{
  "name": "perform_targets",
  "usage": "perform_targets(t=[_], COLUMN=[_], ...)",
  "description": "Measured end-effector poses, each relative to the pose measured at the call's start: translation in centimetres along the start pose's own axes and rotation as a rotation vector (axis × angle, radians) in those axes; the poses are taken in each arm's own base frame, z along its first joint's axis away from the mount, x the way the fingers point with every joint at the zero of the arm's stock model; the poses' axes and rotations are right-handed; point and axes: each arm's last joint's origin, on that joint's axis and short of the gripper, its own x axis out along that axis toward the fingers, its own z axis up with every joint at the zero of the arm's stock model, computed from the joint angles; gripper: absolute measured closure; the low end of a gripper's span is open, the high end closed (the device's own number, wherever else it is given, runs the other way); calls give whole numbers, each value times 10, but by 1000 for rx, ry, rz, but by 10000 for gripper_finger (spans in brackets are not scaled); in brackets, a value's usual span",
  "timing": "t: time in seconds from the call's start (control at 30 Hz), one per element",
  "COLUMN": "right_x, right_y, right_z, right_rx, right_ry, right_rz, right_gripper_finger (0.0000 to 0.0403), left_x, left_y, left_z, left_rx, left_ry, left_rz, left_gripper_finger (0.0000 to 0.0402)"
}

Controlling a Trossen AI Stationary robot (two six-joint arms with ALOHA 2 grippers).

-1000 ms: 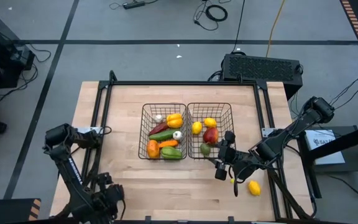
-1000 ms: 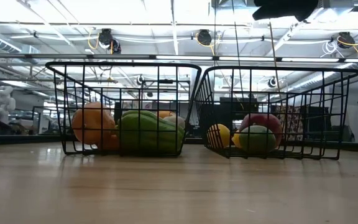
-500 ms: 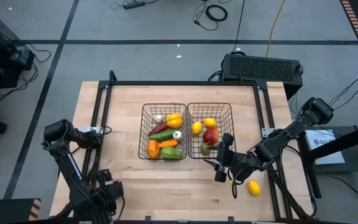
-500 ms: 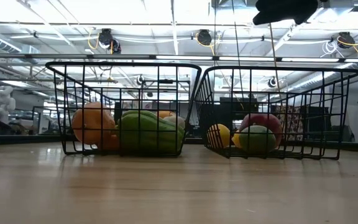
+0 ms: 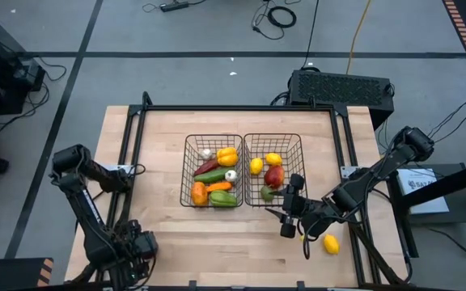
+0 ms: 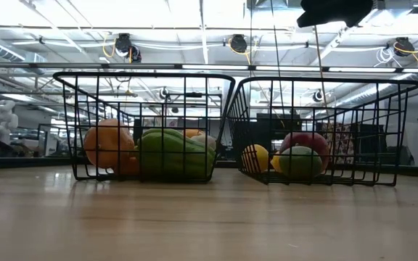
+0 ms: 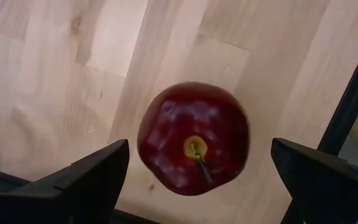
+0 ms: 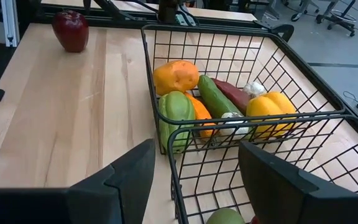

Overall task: Sort produce into baskets
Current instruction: Put the red apple into the right black wire basket

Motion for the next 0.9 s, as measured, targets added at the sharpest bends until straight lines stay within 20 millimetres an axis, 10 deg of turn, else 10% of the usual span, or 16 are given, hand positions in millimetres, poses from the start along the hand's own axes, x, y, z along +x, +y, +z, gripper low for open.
perform_targets(t=[0.9], right_x=[0], right_y=[1], right_z=[0], right_rx=[0], right_ry=[8], right_rz=[20], right_gripper_finger=[181], left_x=[25], left_y=[6], left_z=[-5], left_rx=[48], left_ry=[26], left_rz=[-15], left_gripper_finger=[32])
